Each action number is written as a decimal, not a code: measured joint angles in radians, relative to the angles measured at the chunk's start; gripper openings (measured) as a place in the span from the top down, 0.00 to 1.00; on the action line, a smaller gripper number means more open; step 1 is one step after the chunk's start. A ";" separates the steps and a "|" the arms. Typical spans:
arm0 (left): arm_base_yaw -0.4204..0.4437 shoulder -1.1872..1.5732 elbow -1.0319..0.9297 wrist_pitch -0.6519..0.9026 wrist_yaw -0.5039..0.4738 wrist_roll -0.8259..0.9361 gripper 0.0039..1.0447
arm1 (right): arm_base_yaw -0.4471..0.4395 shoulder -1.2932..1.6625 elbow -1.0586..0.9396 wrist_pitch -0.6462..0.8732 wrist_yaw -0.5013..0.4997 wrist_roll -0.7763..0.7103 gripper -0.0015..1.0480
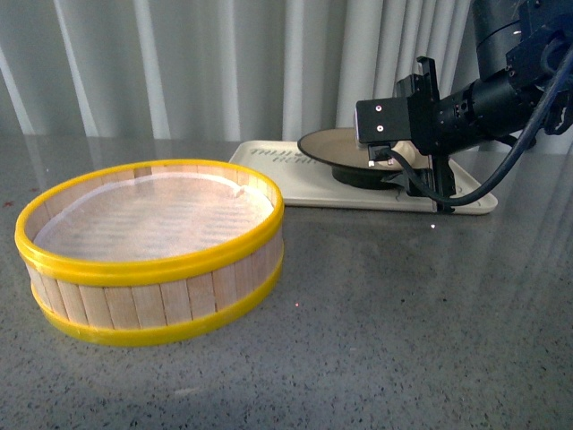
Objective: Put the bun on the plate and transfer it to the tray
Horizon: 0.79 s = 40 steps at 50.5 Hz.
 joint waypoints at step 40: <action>0.000 0.000 0.000 0.000 -0.002 0.000 0.06 | 0.003 -0.931 -1.081 0.675 0.493 1.509 0.67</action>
